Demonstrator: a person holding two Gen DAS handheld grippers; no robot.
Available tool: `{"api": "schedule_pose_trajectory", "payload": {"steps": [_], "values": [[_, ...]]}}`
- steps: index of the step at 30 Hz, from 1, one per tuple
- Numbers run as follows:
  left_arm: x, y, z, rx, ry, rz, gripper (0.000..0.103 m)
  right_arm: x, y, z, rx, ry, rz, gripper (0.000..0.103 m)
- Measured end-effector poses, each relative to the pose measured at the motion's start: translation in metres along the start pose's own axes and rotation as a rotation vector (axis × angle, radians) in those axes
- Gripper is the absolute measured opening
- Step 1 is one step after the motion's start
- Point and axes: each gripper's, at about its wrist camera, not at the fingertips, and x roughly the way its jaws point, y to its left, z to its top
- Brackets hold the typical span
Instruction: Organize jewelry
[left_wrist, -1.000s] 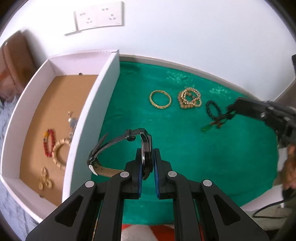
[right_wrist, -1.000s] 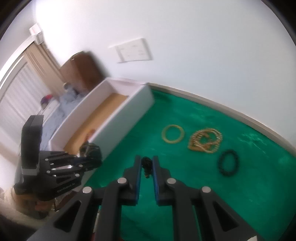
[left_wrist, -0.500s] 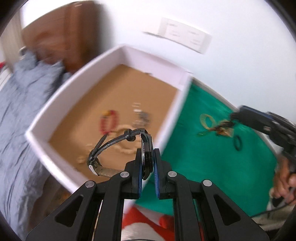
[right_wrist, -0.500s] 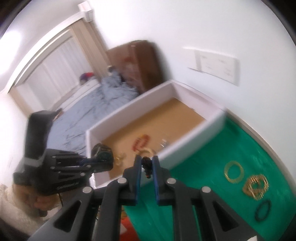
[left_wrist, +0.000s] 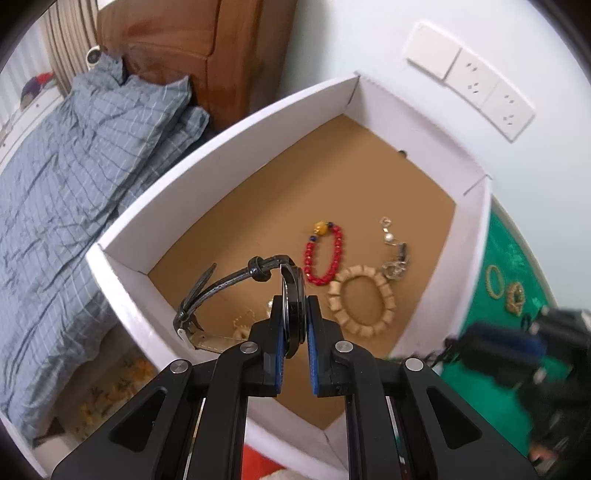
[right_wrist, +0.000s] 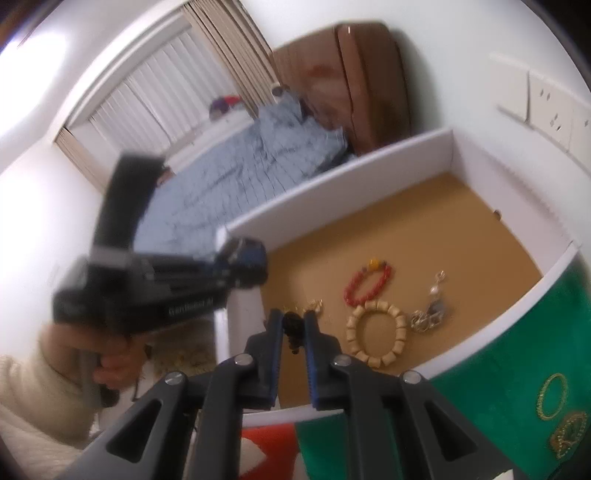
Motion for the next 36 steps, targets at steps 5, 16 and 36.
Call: {"api": "schedule_pose_trajectory", "payload": {"steps": [5, 16, 36], "values": [[0.028, 0.005, 0.005, 0.004, 0.036, 0.013, 0.009, 0.041, -0.002, -0.008, 0.014, 0.067, -0.009, 0.012], [0.028, 0.012, 0.011, -0.002, 0.000, 0.065, 0.080, 0.037, 0.001, -0.007, 0.026, 0.014, -0.100, 0.057], [-0.078, -0.181, -0.038, 0.389, -0.177, -0.200, 0.089, -0.172, -0.028, -0.101, 0.187, -0.274, -0.620, 0.074]]}}
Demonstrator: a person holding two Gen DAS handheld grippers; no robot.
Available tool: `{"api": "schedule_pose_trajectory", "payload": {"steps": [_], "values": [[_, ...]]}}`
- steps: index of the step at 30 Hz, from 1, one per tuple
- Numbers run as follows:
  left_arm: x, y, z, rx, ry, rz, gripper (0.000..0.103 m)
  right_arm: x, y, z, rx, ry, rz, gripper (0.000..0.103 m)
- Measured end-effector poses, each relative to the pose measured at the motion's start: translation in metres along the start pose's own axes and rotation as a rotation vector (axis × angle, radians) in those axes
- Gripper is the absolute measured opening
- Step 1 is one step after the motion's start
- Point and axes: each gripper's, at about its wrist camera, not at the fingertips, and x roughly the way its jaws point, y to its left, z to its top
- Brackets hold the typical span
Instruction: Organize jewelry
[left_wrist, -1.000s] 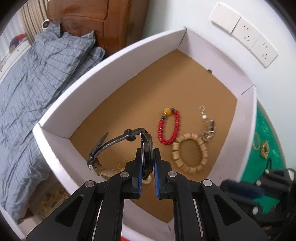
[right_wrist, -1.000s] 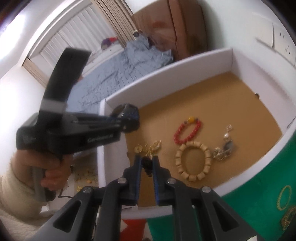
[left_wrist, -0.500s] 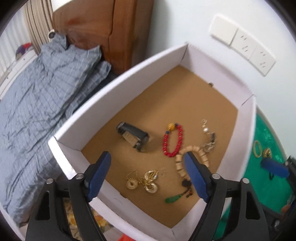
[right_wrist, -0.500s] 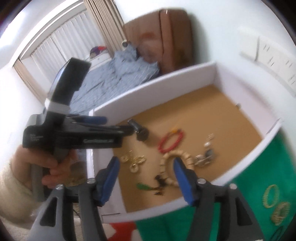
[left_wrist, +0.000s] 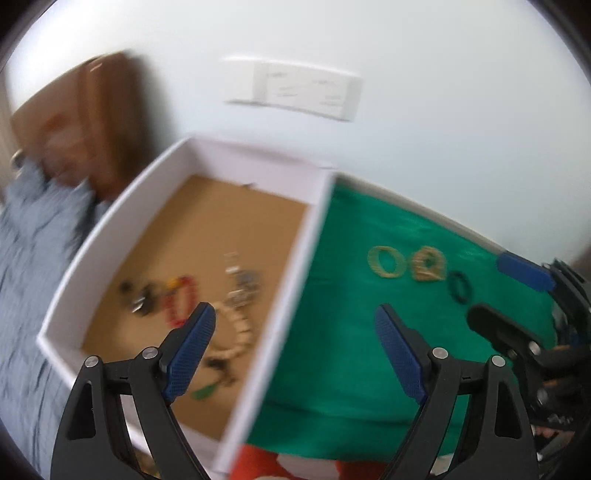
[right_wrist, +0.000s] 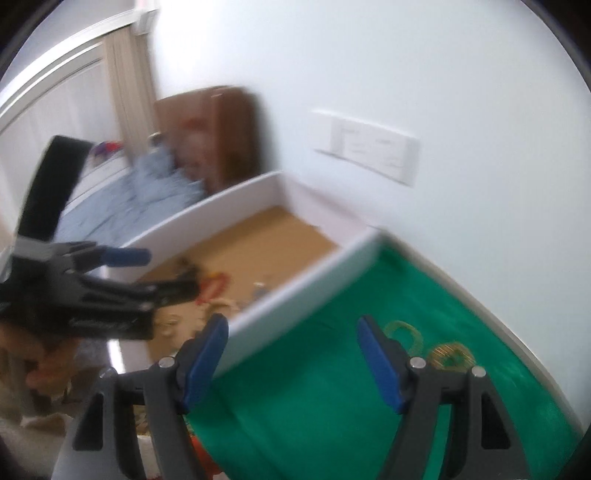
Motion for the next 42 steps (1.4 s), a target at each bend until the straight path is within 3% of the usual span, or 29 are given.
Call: {"api": "schedule_pose_trajectory", "payload": {"steps": [8, 17, 28, 42], "values": [[0.010, -0.102, 0.006, 0.210, 0.016, -0.127, 0.089, -0.042, -0.072, -0.047, 0.176, 0.004, -0.192, 0.074], [0.027, -0.161, 0.001, 0.361, 0.047, -0.197, 0.089, -0.054, -0.117, -0.088, 0.340, 0.055, -0.319, 0.074], [0.035, -0.183, 0.004, 0.421, 0.024, -0.210, 0.090, -0.059, -0.131, -0.097, 0.421, 0.060, -0.371, 0.074], [0.054, -0.174, 0.016, 0.357, 0.048, -0.172, 0.090, -0.050, -0.151, -0.098, 0.444, 0.082, -0.383, 0.074]]}}
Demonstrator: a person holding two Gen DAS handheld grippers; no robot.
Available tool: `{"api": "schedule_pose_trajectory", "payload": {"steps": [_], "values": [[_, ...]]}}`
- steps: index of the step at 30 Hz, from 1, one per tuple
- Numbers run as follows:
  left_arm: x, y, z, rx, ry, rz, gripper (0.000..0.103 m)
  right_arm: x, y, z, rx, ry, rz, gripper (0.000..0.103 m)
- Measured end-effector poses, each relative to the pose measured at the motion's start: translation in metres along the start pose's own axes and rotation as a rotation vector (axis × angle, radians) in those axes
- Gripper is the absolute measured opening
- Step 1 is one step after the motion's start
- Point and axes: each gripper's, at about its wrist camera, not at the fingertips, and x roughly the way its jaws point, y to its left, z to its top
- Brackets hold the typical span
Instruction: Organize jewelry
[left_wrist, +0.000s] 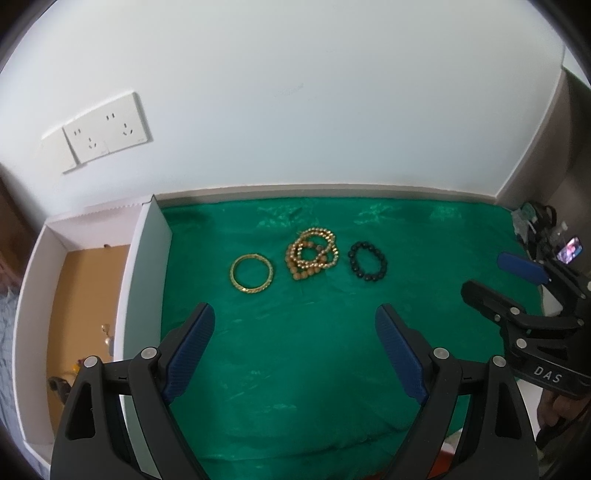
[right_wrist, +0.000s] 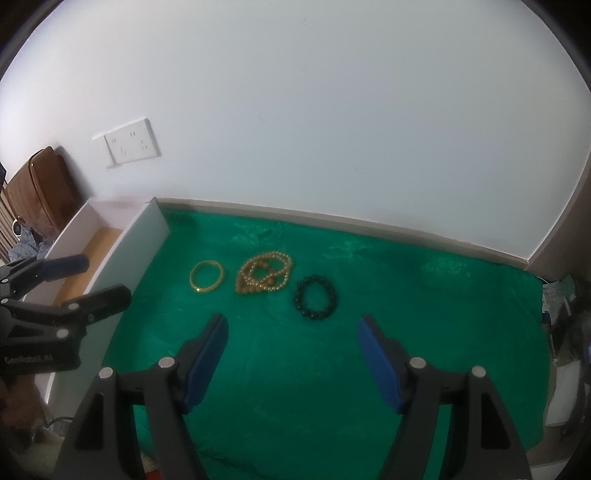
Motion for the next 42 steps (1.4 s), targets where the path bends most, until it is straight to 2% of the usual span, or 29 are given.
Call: {"api": "schedule_pose_trajectory", "payload": {"steps": [13, 19, 22, 30, 36, 42], "values": [[0.012, 0.010, 0.000, -0.035, 0.026, 0.014, 0.090, 0.012, -0.008, 0.000, 0.011, 0.033, 0.007, 0.074], [0.030, 0.026, -0.001, -0.063, 0.052, 0.041, 0.090, 0.026, -0.022, -0.007, 0.047, 0.060, 0.000, 0.074], [0.051, 0.041, -0.003, -0.091, 0.083, 0.068, 0.090, 0.037, -0.032, -0.010, 0.073, 0.086, 0.004, 0.074], [0.124, 0.069, 0.008, -0.167, 0.156, 0.037, 0.090, 0.068, -0.064, -0.018, 0.135, 0.131, -0.012, 0.074], [0.181, 0.080, 0.017, -0.155, 0.201, 0.098, 0.090, 0.089, -0.079, -0.025, 0.142, 0.124, -0.008, 0.074], [0.221, 0.090, 0.019, -0.150, 0.235, 0.161, 0.089, 0.133, -0.092, -0.025, 0.164, 0.175, 0.043, 0.074]]}}
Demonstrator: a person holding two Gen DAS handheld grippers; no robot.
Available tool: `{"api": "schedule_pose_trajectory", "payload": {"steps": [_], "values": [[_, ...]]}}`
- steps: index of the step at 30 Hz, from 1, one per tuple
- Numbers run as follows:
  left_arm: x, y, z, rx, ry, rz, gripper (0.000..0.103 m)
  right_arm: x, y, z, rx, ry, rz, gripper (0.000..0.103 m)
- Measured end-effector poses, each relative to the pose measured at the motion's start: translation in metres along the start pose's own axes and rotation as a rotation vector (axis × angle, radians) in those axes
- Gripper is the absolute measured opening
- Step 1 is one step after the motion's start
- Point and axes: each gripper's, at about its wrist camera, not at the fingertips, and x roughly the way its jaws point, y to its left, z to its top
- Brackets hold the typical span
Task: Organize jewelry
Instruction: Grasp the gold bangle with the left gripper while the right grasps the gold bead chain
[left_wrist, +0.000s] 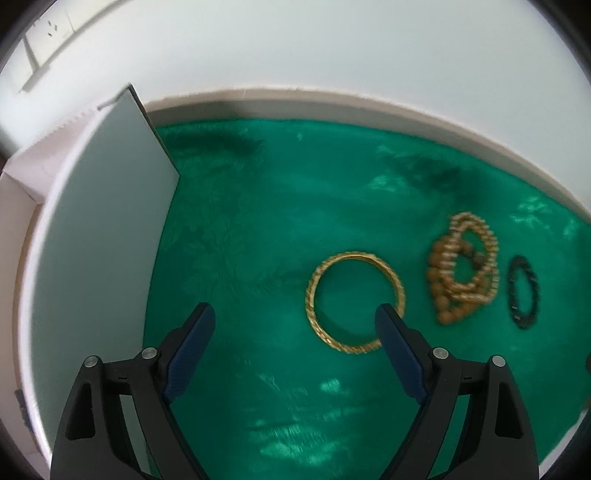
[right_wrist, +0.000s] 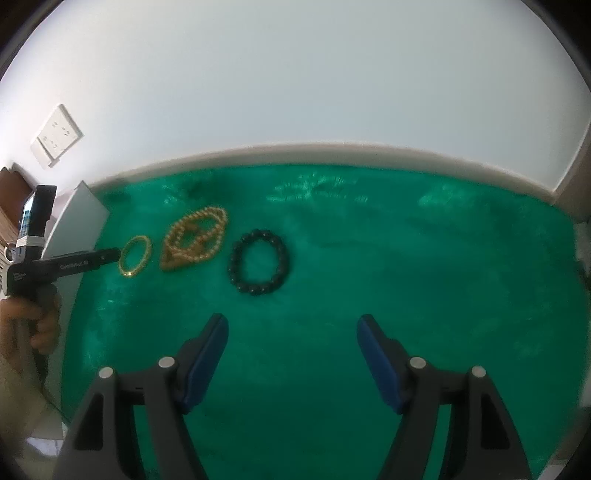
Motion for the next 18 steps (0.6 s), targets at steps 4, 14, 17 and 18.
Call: {"api": "schedule_pose_trajectory", "payload": {"steps": [4, 14, 17, 18], "values": [[0.015, -0.006, -0.001, 0.022, 0.026, 0.013, 0.087, 0.025, -0.007, 0.011, 0.023, 0.026, 0.039, 0.074], [0.017, -0.019, 0.000, 0.045, -0.018, -0.012, 0.055, 0.061, 0.032, 0.050, -0.068, 0.062, 0.179, 0.055], [0.012, -0.029, -0.003, 0.089, -0.036, -0.024, 0.021, 0.073, 0.049, 0.053, -0.081, 0.079, 0.214, 0.054], [0.010, -0.032, -0.004, 0.105, -0.040, -0.020, 0.014, 0.078, 0.052, 0.055, -0.076, 0.083, 0.229, 0.053]]}}
